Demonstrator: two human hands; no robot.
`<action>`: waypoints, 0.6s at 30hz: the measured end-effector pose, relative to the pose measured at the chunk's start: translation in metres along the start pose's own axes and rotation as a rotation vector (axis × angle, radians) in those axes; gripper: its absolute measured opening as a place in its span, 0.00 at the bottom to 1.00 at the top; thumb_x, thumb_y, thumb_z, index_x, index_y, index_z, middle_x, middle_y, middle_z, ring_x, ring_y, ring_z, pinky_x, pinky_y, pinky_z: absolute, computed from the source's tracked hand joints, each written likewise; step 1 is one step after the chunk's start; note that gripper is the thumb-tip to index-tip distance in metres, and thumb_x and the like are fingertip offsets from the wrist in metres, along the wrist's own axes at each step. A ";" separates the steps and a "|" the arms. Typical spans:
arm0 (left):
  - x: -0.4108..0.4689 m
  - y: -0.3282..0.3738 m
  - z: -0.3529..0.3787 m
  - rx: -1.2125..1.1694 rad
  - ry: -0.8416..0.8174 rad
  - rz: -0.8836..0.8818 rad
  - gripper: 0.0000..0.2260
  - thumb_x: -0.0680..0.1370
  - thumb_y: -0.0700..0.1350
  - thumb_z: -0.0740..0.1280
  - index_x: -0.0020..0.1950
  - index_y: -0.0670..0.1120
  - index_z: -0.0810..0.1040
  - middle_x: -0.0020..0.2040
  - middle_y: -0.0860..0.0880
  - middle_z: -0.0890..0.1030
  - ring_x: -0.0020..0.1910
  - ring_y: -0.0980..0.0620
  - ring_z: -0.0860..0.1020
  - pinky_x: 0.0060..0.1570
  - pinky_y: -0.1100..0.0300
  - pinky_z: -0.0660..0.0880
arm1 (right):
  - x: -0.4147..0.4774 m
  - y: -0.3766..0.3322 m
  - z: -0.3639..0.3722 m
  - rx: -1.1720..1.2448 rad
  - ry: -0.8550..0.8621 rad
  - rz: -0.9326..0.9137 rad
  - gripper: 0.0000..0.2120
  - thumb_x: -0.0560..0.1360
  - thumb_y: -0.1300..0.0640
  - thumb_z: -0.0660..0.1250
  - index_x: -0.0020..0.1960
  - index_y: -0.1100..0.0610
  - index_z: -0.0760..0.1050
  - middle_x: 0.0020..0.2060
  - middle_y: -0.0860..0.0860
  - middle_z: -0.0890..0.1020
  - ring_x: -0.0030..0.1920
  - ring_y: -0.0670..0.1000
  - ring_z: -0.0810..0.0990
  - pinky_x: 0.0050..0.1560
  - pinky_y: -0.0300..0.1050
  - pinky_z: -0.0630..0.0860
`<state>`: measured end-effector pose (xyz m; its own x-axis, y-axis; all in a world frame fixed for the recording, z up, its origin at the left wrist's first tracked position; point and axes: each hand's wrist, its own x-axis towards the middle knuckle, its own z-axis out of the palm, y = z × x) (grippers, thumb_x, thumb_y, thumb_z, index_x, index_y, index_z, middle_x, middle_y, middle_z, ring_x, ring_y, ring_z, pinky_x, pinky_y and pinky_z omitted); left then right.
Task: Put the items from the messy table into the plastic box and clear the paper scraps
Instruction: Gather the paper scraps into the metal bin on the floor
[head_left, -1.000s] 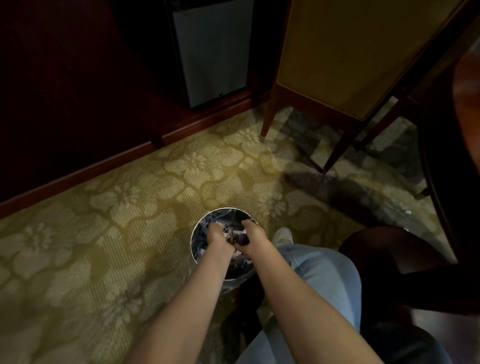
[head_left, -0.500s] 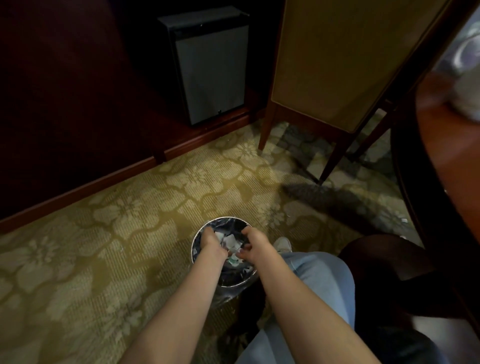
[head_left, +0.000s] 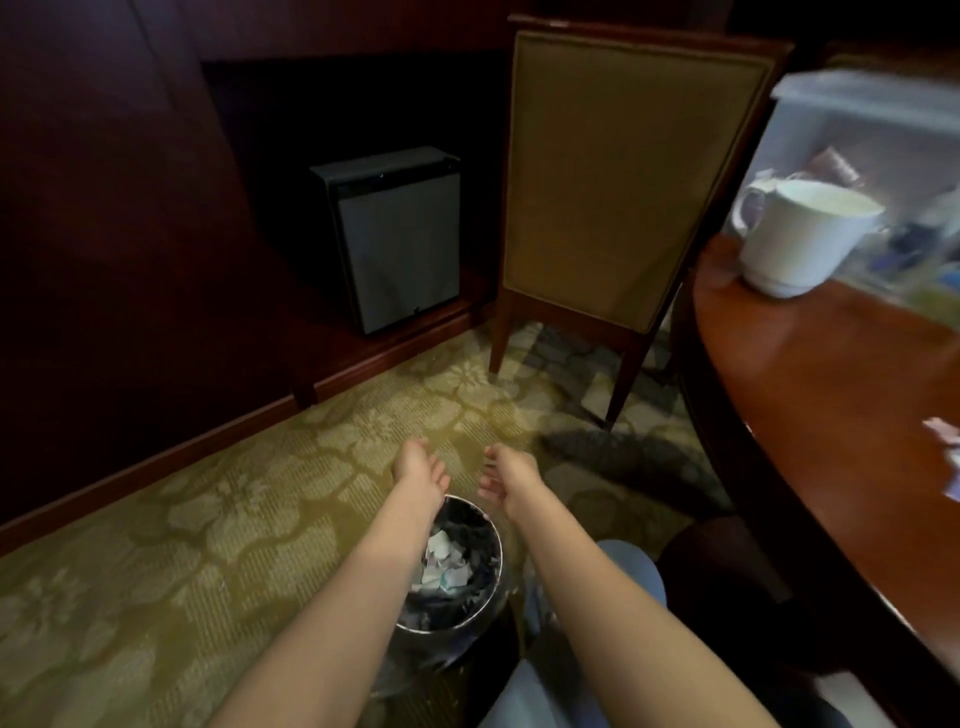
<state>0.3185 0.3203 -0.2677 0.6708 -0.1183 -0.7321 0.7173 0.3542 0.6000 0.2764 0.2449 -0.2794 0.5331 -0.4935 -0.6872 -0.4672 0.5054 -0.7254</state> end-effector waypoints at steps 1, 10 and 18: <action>-0.007 0.005 0.006 0.008 -0.021 0.029 0.18 0.81 0.42 0.54 0.70 0.41 0.68 0.71 0.41 0.68 0.70 0.46 0.67 0.69 0.55 0.61 | -0.005 -0.007 -0.001 0.002 -0.015 -0.029 0.12 0.79 0.63 0.56 0.38 0.57 0.67 0.33 0.52 0.69 0.30 0.47 0.67 0.27 0.38 0.68; -0.076 0.036 0.055 0.085 -0.235 0.237 0.17 0.81 0.42 0.52 0.68 0.43 0.71 0.68 0.42 0.72 0.69 0.46 0.69 0.68 0.55 0.63 | -0.080 -0.080 -0.036 0.030 -0.039 -0.306 0.15 0.79 0.61 0.57 0.63 0.64 0.73 0.39 0.54 0.75 0.32 0.48 0.70 0.32 0.39 0.68; -0.143 0.036 0.104 0.178 -0.449 0.357 0.18 0.82 0.39 0.51 0.68 0.42 0.71 0.68 0.42 0.72 0.69 0.45 0.69 0.66 0.54 0.65 | -0.125 -0.133 -0.106 0.277 -0.038 -0.418 0.17 0.80 0.60 0.52 0.64 0.62 0.72 0.63 0.61 0.74 0.58 0.59 0.75 0.55 0.47 0.72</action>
<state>0.2682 0.2530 -0.1083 0.8620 -0.4151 -0.2909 0.4278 0.2883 0.8566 0.1971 0.1638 -0.1009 0.6624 -0.6703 -0.3345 -0.0061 0.4416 -0.8972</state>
